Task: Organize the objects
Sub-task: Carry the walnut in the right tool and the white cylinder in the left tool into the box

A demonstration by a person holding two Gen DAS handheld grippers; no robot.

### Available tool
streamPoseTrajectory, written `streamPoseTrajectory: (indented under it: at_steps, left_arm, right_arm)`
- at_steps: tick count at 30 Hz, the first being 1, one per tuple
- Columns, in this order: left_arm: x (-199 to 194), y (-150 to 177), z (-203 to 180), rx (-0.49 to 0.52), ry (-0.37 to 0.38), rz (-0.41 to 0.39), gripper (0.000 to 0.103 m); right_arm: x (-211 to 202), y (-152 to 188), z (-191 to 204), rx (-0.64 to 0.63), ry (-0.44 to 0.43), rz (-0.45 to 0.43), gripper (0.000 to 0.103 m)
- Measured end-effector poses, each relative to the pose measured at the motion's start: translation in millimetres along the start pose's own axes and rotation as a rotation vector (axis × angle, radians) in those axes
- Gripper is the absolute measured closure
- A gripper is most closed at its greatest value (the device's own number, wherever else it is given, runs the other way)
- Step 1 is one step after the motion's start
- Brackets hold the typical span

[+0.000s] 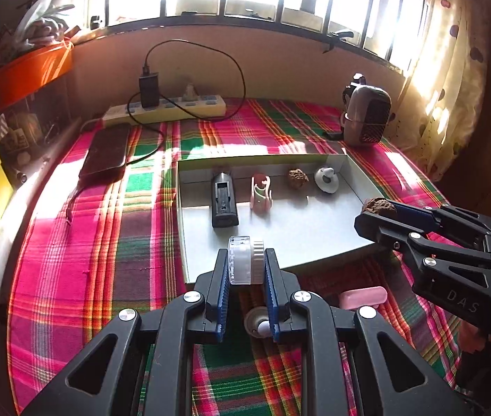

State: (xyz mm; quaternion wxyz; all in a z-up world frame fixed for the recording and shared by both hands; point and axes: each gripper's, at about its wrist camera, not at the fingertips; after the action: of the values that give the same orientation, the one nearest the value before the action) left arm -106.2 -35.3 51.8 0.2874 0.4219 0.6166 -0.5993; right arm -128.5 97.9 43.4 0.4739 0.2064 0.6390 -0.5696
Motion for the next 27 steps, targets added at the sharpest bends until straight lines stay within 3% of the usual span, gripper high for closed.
streamPoseTrajectory:
  at_steps: [10, 27]
  left_arm:
    - [24.7, -19.2, 0.3, 0.002, -0.018, 0.034, 0.086]
    - [52.5, -35.8, 5.1, -0.005, -0.026, 0.076, 0.086]
  right_arm:
    - [34.9, -39.7, -16.2, 0.004, 0.02, 0.034, 0.069]
    - [83.3, -65.8, -16.7, -0.015, 0.008, 0.118, 0.069]
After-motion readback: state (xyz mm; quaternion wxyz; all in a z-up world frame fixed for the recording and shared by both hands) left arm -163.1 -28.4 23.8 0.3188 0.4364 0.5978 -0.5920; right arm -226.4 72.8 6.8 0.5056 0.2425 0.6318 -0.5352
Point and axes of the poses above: each gripper's, at about its wrist camera, not at the fingertips, and x roughly the way its jaws point, z to its left, y to its underside, and after that the axes turned 15 degrees about z, right-handed
